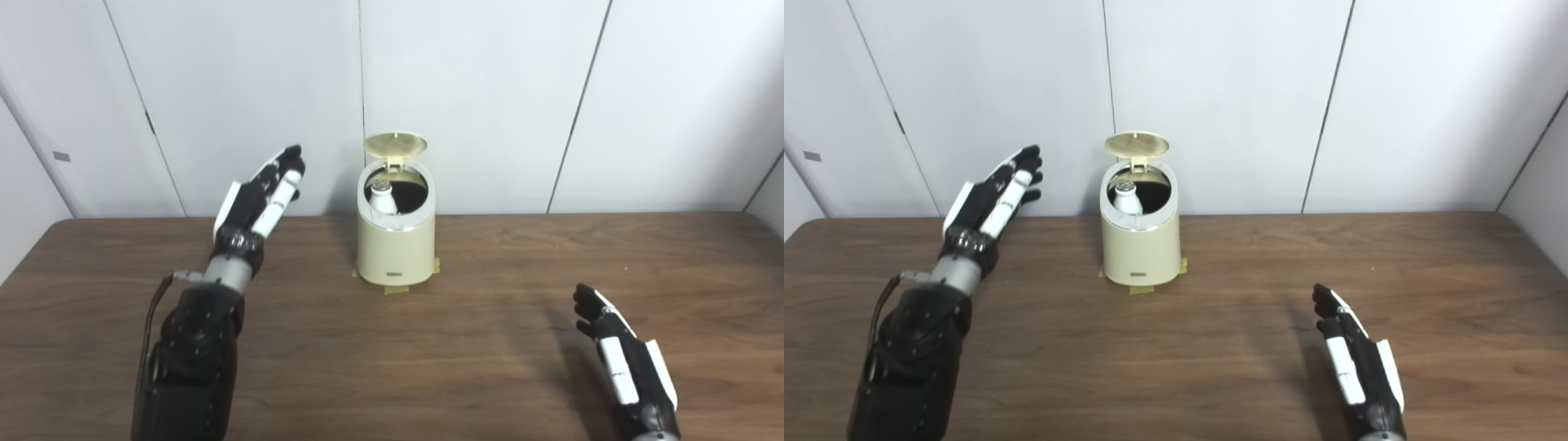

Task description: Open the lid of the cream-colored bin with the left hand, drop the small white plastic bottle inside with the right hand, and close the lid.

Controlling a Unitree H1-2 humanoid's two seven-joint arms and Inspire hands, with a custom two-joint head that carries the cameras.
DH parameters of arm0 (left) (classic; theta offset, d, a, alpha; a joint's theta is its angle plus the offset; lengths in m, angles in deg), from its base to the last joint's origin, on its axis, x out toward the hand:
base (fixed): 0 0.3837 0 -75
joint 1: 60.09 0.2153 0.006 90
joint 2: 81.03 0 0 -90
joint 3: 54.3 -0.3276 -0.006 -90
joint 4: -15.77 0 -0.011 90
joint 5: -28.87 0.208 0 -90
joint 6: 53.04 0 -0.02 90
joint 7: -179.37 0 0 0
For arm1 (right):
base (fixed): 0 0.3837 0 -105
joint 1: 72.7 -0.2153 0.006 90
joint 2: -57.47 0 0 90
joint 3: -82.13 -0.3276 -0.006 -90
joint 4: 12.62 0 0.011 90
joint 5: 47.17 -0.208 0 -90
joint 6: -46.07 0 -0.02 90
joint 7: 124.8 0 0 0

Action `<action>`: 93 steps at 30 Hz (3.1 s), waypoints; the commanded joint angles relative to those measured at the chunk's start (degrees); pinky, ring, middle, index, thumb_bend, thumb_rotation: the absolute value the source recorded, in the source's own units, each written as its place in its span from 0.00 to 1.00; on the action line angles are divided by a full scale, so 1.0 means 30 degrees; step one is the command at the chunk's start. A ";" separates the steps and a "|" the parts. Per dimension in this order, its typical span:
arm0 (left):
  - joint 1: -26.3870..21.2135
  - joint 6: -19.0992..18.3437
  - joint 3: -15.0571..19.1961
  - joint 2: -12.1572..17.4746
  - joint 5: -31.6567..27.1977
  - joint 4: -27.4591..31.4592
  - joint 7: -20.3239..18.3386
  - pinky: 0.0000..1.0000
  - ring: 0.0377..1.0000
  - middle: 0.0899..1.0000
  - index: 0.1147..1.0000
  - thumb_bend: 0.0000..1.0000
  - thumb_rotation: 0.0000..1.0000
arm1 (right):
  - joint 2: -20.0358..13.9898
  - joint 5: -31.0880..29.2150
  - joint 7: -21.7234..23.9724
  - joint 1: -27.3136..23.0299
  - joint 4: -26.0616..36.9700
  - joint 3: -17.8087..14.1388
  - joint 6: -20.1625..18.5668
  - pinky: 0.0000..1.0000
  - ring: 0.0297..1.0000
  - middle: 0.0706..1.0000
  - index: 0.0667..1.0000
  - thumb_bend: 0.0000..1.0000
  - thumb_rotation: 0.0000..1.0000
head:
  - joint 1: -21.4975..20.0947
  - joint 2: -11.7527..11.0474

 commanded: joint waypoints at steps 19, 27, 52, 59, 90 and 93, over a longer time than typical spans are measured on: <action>-0.5838 0.0468 -0.1743 0.1596 0.2065 -0.3101 -0.1191 0.84 0.86 0.89 0.88 0.56 0.73 | 0.1011 -0.0390 -0.0497 0.0543 0.0743 0.0089 0.0602 0.87 0.89 0.87 0.86 0.59 0.98 | 0.0079 0.0147; -0.7182 0.0894 -0.3190 0.2232 0.3528 -0.4316 -0.2091 0.84 0.92 0.91 0.88 0.59 0.79 | 0.0974 -0.0348 -0.0627 0.0630 0.0735 0.0211 0.0750 0.85 0.87 0.85 0.86 0.58 0.99 | 0.0031 0.0209; -0.8856 0.3368 -0.8027 0.3884 1.1185 -0.6723 -0.3900 0.79 0.89 0.87 0.78 0.53 0.92 | 0.0841 0.1205 -0.1023 0.0540 0.0377 0.0883 0.1093 0.78 0.84 0.84 0.87 0.55 1.00 | -0.0031 0.0183; -0.8784 0.4398 -0.7973 0.4002 1.1792 -0.6758 -0.4098 0.79 0.88 0.86 0.76 0.53 0.90 | 0.0830 0.1329 -0.1042 0.0514 0.0487 0.0905 0.0710 0.78 0.84 0.84 0.87 0.56 1.00 | -0.0012 0.0234; -0.7924 0.5548 -0.7992 0.3820 1.2395 -0.5524 -0.5776 0.77 0.86 0.84 0.74 0.58 0.84 | 0.0620 0.2721 -0.0922 0.0881 0.1262 0.1117 -0.0756 0.73 0.82 0.85 0.89 0.53 0.93 | -0.0378 0.0517; -0.7821 0.5782 -0.8104 0.3906 1.2588 -0.5602 -0.5868 0.79 0.87 0.83 0.74 0.59 0.83 | 0.0609 0.2707 -0.0951 0.0894 0.1413 0.1060 -0.0788 0.72 0.81 0.84 0.89 0.51 0.93 | -0.0438 0.0517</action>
